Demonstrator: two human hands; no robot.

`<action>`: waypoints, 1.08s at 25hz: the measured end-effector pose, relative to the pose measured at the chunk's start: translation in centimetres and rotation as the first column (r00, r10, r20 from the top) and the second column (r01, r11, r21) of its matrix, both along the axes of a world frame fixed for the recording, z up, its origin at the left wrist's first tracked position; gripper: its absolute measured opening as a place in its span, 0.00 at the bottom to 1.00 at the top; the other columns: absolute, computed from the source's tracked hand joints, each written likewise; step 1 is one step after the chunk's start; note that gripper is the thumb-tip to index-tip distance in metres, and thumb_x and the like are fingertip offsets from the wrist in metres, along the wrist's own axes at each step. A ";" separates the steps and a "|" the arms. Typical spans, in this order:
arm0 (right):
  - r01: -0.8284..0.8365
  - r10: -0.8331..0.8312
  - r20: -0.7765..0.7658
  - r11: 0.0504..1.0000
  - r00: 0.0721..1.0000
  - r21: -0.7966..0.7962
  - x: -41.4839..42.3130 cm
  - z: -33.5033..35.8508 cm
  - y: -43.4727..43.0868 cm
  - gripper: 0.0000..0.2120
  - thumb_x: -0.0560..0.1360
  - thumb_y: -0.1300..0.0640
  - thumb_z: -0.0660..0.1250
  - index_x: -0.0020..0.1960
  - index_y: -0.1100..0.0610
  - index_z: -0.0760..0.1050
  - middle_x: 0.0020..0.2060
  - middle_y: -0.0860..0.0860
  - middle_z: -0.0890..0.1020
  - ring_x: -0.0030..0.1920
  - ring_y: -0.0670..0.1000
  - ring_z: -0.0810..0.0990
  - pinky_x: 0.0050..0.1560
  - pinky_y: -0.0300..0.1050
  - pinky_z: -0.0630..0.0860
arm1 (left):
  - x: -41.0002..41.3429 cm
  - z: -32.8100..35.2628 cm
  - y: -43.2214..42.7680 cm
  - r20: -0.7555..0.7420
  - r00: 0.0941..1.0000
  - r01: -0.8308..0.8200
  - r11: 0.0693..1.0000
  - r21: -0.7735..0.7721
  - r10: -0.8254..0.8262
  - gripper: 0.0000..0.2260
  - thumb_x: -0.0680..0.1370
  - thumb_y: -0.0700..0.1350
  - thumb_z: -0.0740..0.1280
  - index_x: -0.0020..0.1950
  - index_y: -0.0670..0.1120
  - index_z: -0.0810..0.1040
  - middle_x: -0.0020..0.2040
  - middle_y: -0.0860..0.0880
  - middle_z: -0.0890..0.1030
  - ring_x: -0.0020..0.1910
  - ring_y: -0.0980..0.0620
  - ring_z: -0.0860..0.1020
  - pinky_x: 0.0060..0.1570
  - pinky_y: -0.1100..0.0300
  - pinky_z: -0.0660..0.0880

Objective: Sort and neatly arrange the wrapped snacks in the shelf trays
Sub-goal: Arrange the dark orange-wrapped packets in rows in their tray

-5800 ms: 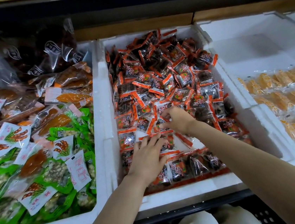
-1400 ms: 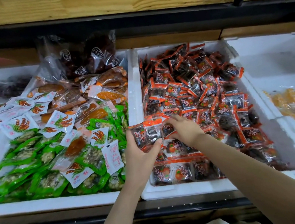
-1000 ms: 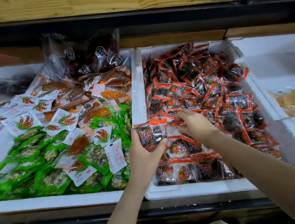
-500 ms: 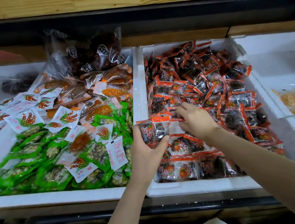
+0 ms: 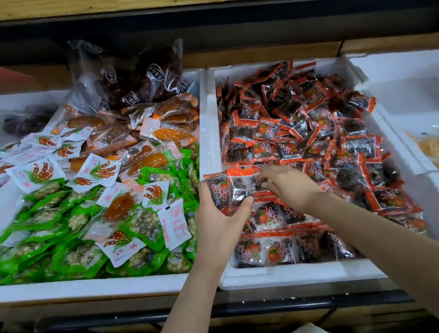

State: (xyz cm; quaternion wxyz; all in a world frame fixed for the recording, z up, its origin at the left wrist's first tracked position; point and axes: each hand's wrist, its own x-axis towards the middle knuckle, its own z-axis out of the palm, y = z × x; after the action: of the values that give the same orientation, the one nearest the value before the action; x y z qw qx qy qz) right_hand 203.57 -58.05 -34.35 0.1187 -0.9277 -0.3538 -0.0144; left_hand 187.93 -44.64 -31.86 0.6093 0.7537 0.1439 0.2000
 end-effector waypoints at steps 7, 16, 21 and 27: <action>0.135 -0.177 -0.116 0.942 0.977 -0.306 -2.2 0.9 -4.0 0.33 0.71 0.34 0.63 0.71 0.46 0.60 0.69 0.51 0.67 0.59 0.53 0.75 0.57 0.51 0.74 | 0.4 -0.4 0.1 0.001 1.000 0.009 1.000 -0.006 -0.009 0.25 0.71 0.47 0.74 0.63 0.52 0.67 0.52 0.56 0.79 0.51 0.57 0.79 0.55 0.50 0.77; 0.173 -0.171 -0.047 0.984 0.984 0.032 -0.7 -0.1 -4.3 0.09 0.75 0.60 0.67 0.54 0.56 0.74 0.55 0.50 0.73 0.46 0.50 0.75 0.46 0.43 0.72 | 0.2 -0.5 0.1 0.010 1.000 0.020 1.000 0.009 -0.020 0.18 0.71 0.45 0.74 0.51 0.59 0.67 0.47 0.57 0.79 0.46 0.61 0.80 0.52 0.52 0.79; 0.134 -0.136 0.129 0.991 0.982 0.026 -0.2 0.0 -3.5 0.06 0.74 0.63 0.65 0.51 0.60 0.72 0.50 0.52 0.71 0.43 0.50 0.71 0.39 0.44 0.69 | 0.4 -0.6 0.2 0.026 0.999 0.020 0.999 0.029 -0.021 0.18 0.71 0.45 0.74 0.51 0.58 0.67 0.48 0.57 0.79 0.45 0.63 0.79 0.49 0.59 0.78; 0.089 -0.076 0.123 0.991 0.990 -0.105 0.9 -0.8 -3.0 0.10 0.75 0.59 0.67 0.55 0.57 0.73 0.52 0.51 0.73 0.52 0.52 0.74 0.48 0.42 0.72 | 0.3 -0.5 0.2 0.022 0.999 0.032 0.998 0.049 -0.034 0.18 0.72 0.44 0.74 0.49 0.59 0.66 0.45 0.59 0.79 0.42 0.69 0.78 0.40 0.74 0.74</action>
State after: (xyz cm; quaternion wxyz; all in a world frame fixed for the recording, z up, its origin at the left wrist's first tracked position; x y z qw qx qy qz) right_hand 204.43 -61.08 -35.15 0.0454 -0.9441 -0.3219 -0.0550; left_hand 188.25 -44.48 -32.39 0.5958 0.7681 0.1195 0.2020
